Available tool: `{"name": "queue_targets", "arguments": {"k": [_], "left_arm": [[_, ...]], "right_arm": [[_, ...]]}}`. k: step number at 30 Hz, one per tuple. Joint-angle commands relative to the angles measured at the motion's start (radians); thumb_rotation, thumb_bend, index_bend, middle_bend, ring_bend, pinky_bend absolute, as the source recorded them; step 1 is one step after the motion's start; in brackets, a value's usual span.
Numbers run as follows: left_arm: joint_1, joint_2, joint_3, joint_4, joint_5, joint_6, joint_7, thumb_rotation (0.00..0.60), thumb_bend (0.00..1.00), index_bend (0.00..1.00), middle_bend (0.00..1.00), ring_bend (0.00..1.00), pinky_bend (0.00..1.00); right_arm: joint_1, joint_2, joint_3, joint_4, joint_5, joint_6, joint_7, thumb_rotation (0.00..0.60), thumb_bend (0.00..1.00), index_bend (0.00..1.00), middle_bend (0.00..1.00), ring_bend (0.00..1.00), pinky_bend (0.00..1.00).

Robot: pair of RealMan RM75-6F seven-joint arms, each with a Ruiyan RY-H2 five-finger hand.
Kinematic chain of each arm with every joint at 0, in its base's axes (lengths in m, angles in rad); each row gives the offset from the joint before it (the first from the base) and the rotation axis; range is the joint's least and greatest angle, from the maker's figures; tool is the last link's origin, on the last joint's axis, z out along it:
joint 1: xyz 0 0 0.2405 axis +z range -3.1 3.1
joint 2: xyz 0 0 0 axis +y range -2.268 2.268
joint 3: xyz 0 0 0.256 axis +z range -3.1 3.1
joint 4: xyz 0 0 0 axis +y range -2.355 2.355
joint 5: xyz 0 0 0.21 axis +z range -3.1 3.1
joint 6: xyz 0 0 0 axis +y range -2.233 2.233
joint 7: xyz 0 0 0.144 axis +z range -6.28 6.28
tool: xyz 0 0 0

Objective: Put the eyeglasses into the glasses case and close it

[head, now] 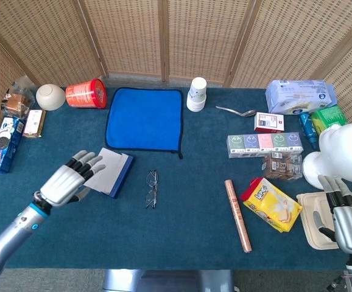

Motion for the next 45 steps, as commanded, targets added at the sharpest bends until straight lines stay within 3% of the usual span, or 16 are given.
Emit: {"name": "queue_targets", "arguments": {"k": [1,23,32,45], "left_arm": [[-0.035,-0.018,0.004,0.013,0.018,-0.030,-0.004,0.600,0.36,0.14,0.07,0.04,0.04],[-0.347,-0.215,0.021,0.237,0.089,-0.243,-0.048,0.600,0.36,0.17,0.04,0.00,0.00],[-0.434,-0.303,0.047,0.342,0.115,-0.256,-0.062,0.600,0.36,0.19,0.01,0.00,0.00],[-0.488,-0.370,0.110,0.435,0.134,-0.235,-0.105,0.600,0.36,0.19,0.00,0.00,0.00]], "right_arm": [[-0.002,0.002,0.000,-0.002,0.000,0.002,-0.002,0.600,0.40,0.00,0.11,0.09,0.27],[-0.062,0.039,0.002,-0.034,0.035,0.060,-0.017,0.600,0.40,0.00,0.11,0.09,0.27],[-0.077,0.047,0.007,-0.039,0.041,0.074,-0.020,0.600,0.40,0.00,0.11,0.09,0.27],[-0.097,0.044,0.012,-0.029,0.047,0.095,-0.010,0.600,0.40,0.00,0.10,0.09,0.27]]}}
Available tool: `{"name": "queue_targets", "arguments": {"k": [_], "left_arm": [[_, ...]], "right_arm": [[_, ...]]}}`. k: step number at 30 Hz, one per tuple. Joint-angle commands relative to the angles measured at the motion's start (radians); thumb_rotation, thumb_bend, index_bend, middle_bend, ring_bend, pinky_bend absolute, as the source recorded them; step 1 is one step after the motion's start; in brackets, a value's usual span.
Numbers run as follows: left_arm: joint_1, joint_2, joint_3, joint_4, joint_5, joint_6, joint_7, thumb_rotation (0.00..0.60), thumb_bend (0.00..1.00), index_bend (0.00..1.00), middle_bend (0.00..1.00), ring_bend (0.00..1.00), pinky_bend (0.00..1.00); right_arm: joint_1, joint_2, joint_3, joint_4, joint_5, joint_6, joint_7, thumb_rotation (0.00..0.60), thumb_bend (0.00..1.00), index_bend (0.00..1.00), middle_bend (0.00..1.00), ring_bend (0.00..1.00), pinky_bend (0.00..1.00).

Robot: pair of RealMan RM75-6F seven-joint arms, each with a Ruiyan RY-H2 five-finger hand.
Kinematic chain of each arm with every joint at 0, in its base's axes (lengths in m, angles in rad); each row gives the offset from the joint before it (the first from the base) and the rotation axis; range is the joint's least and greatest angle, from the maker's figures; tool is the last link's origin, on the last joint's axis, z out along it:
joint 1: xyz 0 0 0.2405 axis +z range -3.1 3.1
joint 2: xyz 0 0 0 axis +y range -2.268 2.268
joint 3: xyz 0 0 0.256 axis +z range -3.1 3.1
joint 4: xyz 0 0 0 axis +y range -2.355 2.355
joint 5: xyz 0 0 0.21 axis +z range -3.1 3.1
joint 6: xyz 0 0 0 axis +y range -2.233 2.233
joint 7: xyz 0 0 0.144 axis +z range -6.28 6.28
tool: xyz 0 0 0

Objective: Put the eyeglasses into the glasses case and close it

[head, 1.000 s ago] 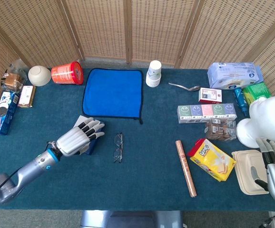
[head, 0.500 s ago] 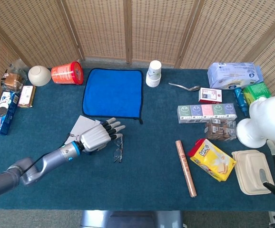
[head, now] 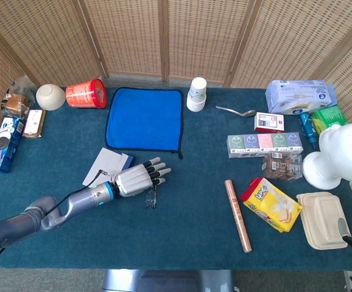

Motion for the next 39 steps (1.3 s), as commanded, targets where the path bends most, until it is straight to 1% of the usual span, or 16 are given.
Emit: {"name": "queue_targets", "arguments": {"k": [1,17,26,30,39], "left_arm": [[-0.009,-0.013,0.010,0.017,0.000,0.006,-0.006,0.600,0.36,0.19,0.00,0.00,0.00],[-0.047,-0.086,0.040,0.100,-0.013,0.026,-0.017,0.600,0.36,0.22,0.01,0.00,0.00],[-0.065,-0.130,0.045,0.161,-0.030,0.038,-0.053,0.600,0.36,0.27,0.03,0.00,0.00],[-0.073,-0.144,0.051,0.178,-0.035,0.038,-0.076,0.600,0.36,0.28,0.03,0.00,0.00],[-0.082,-0.166,0.069,0.209,-0.033,0.063,-0.082,0.600,0.36,0.31,0.03,0.00,0.00]], "right_arm": [[-0.002,-0.001,0.001,0.003,-0.001,0.003,0.002,0.600,0.40,0.00,0.10,0.09,0.27],[-0.024,-0.006,0.004,0.014,-0.001,0.024,0.015,0.600,0.40,0.00,0.10,0.09,0.27],[-0.030,0.000,0.006,0.012,-0.002,0.027,0.011,0.600,0.40,0.00,0.09,0.09,0.27],[-0.035,0.003,0.008,0.011,-0.001,0.033,0.014,0.600,0.40,0.00,0.09,0.09,0.27],[-0.041,-0.002,0.007,0.022,0.000,0.033,0.024,0.600,0.40,0.00,0.09,0.09,0.27]]}}
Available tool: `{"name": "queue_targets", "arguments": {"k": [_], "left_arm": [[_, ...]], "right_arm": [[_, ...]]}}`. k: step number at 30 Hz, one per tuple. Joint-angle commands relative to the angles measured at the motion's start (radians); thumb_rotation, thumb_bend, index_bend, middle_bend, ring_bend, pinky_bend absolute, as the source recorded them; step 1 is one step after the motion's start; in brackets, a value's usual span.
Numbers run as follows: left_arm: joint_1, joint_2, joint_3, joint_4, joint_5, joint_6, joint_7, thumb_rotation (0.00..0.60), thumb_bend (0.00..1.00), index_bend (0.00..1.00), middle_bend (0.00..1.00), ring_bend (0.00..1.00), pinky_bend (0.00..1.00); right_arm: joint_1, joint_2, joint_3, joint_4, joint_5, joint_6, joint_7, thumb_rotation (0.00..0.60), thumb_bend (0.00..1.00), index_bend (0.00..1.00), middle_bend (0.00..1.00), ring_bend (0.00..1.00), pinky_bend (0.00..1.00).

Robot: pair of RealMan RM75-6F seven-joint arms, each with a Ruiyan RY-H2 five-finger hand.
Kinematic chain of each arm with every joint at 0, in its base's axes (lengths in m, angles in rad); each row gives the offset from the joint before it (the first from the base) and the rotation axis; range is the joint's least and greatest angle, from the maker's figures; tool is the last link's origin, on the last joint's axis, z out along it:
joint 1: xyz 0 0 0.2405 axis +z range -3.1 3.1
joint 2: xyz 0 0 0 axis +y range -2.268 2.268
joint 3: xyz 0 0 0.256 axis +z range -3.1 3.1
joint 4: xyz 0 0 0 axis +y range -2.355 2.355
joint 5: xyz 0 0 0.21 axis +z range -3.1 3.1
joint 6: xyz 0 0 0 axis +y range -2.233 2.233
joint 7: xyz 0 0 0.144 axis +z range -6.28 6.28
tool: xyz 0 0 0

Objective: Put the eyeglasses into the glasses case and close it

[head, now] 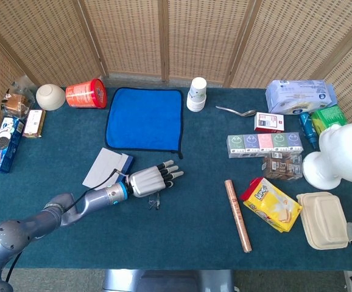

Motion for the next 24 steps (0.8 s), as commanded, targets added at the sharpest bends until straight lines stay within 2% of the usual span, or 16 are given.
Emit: {"name": "queue_targets", "arguments": {"k": [1,12,18,24], "left_arm": [[0.002,-0.007,0.001,0.011,-0.002,0.018,0.001,0.600,0.36,0.31,0.04,0.00,0.00],[-0.002,-0.011,0.025,0.012,0.002,0.038,-0.016,0.600,0.36,0.35,0.05,0.00,0.00],[-0.005,-0.014,0.033,0.009,0.000,0.040,-0.018,0.600,0.36,0.42,0.05,0.00,0.00],[-0.001,-0.009,0.040,0.007,-0.002,0.052,-0.019,0.600,0.36,0.54,0.08,0.00,0.00]], "right_arm": [[0.000,-0.001,0.000,0.002,0.000,-0.002,0.001,0.600,0.40,0.00,0.09,0.09,0.27],[0.002,-0.002,0.004,0.001,-0.002,-0.008,-0.002,0.600,0.40,0.00,0.09,0.09,0.28],[-0.001,0.000,0.005,0.000,-0.006,-0.004,-0.003,0.600,0.40,0.00,0.09,0.09,0.28],[-0.002,-0.002,0.005,0.000,-0.008,-0.003,-0.003,0.600,0.40,0.00,0.09,0.09,0.28]]}}
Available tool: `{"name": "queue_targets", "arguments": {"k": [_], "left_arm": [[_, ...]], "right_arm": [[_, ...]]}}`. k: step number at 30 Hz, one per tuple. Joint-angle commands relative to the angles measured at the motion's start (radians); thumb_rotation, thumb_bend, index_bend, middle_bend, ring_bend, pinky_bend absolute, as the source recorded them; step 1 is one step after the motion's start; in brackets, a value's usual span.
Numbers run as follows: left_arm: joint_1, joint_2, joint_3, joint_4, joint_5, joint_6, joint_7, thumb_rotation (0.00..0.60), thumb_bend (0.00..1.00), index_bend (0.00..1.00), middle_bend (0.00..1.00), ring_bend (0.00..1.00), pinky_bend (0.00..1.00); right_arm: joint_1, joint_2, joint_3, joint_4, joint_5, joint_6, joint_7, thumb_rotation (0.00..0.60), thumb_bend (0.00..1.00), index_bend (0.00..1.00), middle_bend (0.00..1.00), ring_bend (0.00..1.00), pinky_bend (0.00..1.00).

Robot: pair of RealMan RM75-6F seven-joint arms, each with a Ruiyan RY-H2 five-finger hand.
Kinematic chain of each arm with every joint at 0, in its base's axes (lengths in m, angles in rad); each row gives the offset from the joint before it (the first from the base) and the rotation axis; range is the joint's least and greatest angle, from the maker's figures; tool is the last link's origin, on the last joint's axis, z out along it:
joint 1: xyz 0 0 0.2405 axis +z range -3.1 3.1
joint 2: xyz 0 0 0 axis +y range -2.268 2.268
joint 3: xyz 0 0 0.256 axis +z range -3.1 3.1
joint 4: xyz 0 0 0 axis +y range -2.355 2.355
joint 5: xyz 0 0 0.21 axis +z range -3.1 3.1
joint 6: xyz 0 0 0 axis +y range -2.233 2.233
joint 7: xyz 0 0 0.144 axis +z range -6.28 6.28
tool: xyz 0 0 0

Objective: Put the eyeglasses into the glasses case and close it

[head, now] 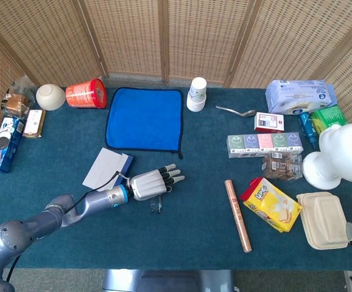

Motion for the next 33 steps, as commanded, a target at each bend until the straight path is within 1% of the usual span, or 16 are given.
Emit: {"name": "queue_targets", "arguments": {"k": [1,8,10,20,25,33], "left_arm": [[0.002,0.002,0.001,-0.001,-0.002,0.003,0.001,0.600,0.36,0.56,0.09,0.00,0.00],[0.013,0.013,0.001,-0.008,-0.012,0.018,0.003,0.600,0.35,0.67,0.14,0.02,0.00],[0.017,0.021,-0.003,-0.016,-0.019,0.026,0.000,0.600,0.35,0.68,0.16,0.03,0.00],[0.038,0.085,-0.032,-0.087,-0.053,0.068,0.007,0.600,0.35,0.69,0.17,0.05,0.00],[0.074,0.160,-0.060,-0.163,-0.087,0.119,0.036,0.600,0.35,0.69,0.17,0.04,0.00],[0.151,0.317,-0.078,-0.294,-0.143,0.174,0.096,0.600,0.35,0.69,0.17,0.04,0.00]], "right_arm": [[0.001,0.000,0.000,0.000,-0.001,-0.001,-0.001,0.600,0.40,0.00,0.09,0.09,0.28],[0.002,0.001,0.003,-0.006,-0.007,0.001,-0.006,0.600,0.40,0.00,0.09,0.09,0.28],[0.002,0.002,0.003,-0.007,-0.007,0.001,-0.005,0.600,0.40,0.00,0.09,0.09,0.28],[0.005,-0.001,0.005,-0.005,-0.012,-0.001,0.000,0.600,0.40,0.00,0.09,0.09,0.28],[0.013,-0.004,0.008,-0.002,-0.016,-0.009,0.008,0.600,0.40,0.00,0.09,0.09,0.28],[0.037,-0.017,0.013,0.001,-0.021,-0.038,0.009,0.600,0.40,0.00,0.09,0.09,0.28]]}}
